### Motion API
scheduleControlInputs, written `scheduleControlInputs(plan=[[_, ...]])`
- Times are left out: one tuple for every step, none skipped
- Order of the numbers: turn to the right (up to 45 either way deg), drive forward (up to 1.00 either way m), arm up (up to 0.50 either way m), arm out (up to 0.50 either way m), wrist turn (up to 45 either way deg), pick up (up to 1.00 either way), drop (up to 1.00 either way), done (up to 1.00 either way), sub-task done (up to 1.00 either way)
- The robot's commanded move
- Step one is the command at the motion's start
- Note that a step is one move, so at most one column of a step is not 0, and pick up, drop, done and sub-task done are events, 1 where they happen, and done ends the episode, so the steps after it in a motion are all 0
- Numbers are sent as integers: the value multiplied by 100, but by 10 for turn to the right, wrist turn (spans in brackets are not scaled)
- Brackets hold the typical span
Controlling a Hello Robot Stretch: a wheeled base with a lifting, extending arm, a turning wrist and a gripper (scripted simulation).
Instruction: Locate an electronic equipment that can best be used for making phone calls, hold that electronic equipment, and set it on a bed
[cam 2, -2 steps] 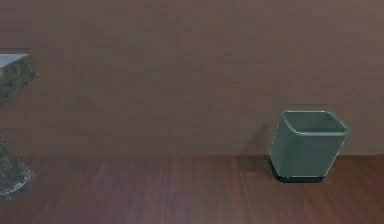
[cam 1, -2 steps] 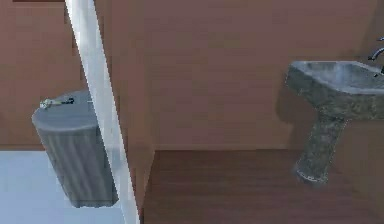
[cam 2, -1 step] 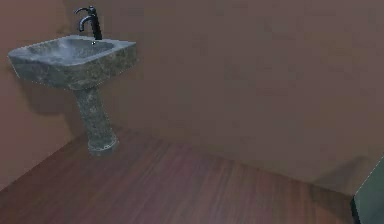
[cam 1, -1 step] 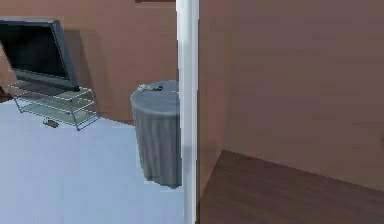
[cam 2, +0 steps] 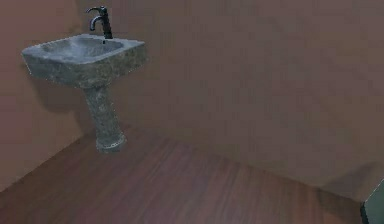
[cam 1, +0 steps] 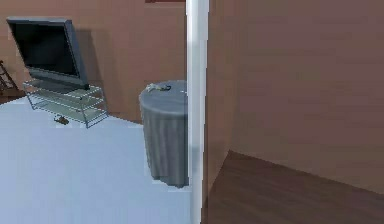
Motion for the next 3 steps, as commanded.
scheduleControlInputs(plan=[[450, 0, 0, 0, 0, 0, 0, 0, 0], [450, 0, 0, 0, 0, 0, 0, 0, 0], [210, 0, 0, 0, 0, 0, 0, 0, 0]])
